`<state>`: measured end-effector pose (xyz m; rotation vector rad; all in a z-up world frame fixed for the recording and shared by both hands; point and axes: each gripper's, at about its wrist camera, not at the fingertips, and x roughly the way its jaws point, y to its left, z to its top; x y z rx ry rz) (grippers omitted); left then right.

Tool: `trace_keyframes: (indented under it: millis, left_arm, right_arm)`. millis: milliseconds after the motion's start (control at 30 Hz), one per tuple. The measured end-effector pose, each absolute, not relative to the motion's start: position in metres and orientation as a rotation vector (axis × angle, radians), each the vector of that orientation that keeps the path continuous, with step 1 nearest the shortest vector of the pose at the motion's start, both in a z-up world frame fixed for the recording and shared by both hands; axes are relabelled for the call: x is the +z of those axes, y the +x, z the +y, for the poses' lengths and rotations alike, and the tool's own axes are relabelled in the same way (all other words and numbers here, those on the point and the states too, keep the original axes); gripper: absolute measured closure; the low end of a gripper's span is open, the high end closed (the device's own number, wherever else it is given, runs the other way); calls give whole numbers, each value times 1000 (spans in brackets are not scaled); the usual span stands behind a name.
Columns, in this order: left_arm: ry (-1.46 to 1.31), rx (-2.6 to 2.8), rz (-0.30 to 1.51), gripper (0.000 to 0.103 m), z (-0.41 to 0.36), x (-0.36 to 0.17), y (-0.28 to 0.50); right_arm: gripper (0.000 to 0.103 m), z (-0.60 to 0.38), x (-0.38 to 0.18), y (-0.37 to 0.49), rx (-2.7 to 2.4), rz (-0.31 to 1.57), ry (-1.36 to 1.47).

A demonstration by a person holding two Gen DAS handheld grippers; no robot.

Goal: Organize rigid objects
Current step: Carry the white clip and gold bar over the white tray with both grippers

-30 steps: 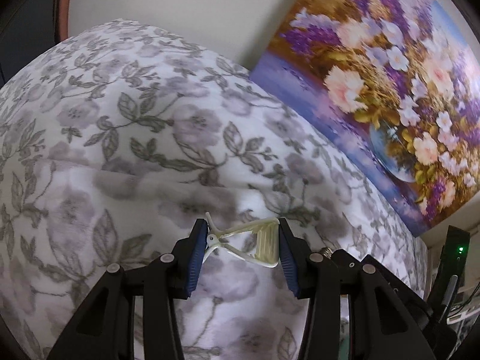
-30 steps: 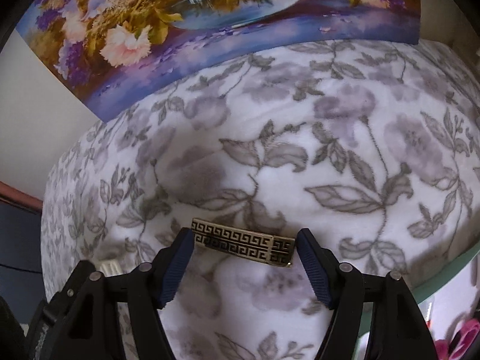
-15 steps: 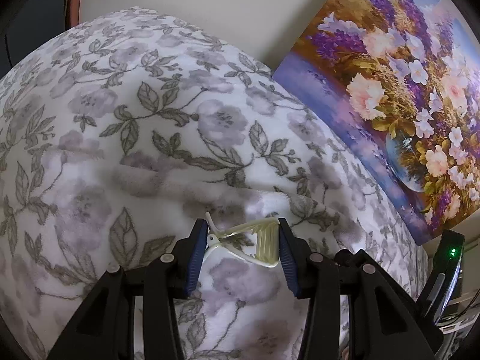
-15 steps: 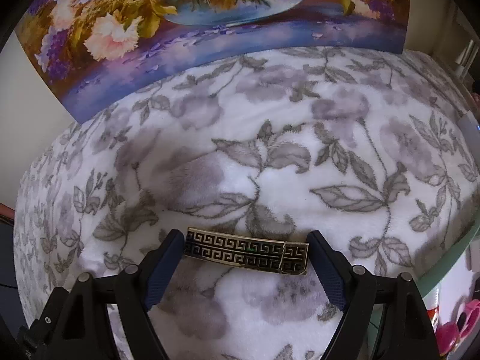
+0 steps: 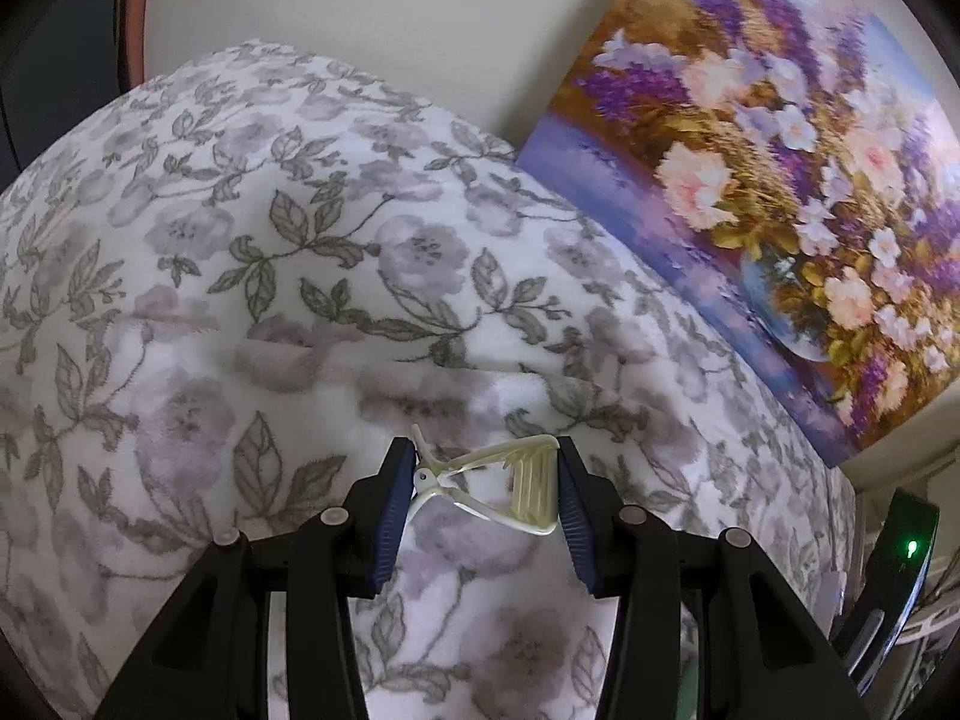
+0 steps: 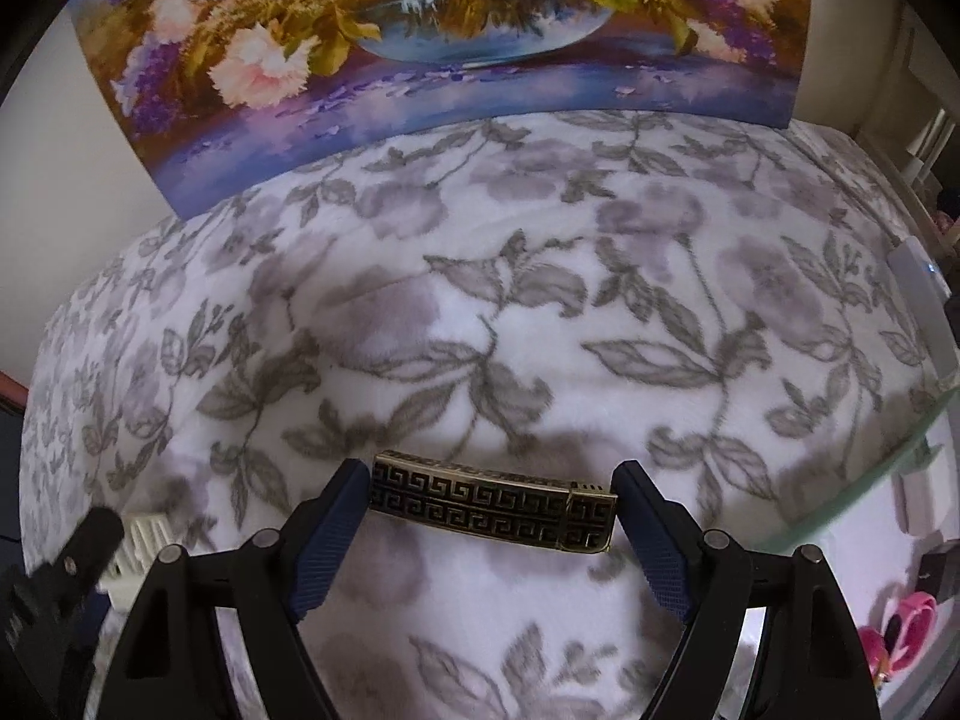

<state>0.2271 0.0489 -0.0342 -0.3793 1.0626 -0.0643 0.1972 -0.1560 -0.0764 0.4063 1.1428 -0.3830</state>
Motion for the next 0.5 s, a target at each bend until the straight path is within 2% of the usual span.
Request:
trace_keyframes:
  millis: [500]
  left_arm:
    - [-305, -119, 981, 55, 26, 40, 151]
  right_arm:
    - [18, -176, -29, 105, -386, 1100, 416]
